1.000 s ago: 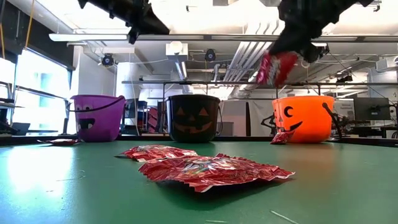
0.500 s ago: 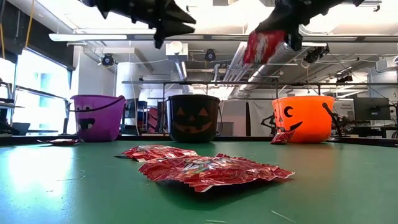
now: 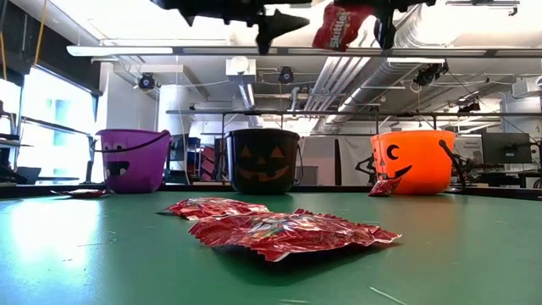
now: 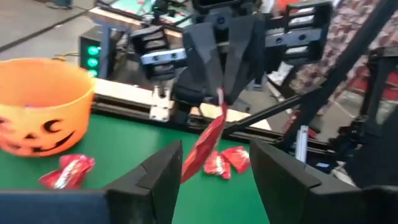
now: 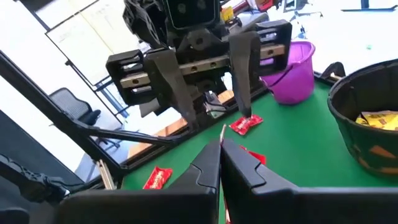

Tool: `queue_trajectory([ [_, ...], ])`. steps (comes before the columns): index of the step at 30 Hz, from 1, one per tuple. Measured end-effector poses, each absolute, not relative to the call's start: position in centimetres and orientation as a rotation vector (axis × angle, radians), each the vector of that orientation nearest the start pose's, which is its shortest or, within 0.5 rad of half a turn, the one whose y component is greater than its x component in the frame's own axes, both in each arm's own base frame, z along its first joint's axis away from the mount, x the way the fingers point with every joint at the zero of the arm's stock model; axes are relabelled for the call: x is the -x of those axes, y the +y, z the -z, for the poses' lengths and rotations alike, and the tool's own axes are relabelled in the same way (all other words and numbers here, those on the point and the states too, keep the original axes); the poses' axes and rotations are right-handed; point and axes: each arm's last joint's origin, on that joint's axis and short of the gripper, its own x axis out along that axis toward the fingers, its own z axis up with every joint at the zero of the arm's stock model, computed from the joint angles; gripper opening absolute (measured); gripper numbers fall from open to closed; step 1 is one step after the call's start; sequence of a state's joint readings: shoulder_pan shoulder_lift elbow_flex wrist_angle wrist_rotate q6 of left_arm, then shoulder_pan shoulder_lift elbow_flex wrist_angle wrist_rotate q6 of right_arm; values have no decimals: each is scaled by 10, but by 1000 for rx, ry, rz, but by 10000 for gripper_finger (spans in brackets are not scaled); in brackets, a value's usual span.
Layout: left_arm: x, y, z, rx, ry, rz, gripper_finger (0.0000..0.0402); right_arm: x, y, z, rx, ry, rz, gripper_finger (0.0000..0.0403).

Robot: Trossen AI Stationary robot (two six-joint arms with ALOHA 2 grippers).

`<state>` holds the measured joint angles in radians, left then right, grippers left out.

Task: Sort candy by brand, put in halloween buckets
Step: Put the red candy pack into the violet bucket

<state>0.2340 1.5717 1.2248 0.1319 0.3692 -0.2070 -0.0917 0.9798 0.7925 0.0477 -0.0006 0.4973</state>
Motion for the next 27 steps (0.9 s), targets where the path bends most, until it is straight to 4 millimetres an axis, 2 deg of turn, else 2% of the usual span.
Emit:
queue_trajectory([
  [8,-377,75,-324,253,215,172,198,-220,-20,-328,-501,63,111,0],
  [17,-395,65,-320,244,222,229,189,-221,-20,-332,-499,16,99,0],
  [21,-394,67,-324,232,207,223,143,-221,-20,-332,-498,13,108,0],
  [27,-392,72,-325,234,205,214,23,-221,-21,-332,-492,12,110,0],
])
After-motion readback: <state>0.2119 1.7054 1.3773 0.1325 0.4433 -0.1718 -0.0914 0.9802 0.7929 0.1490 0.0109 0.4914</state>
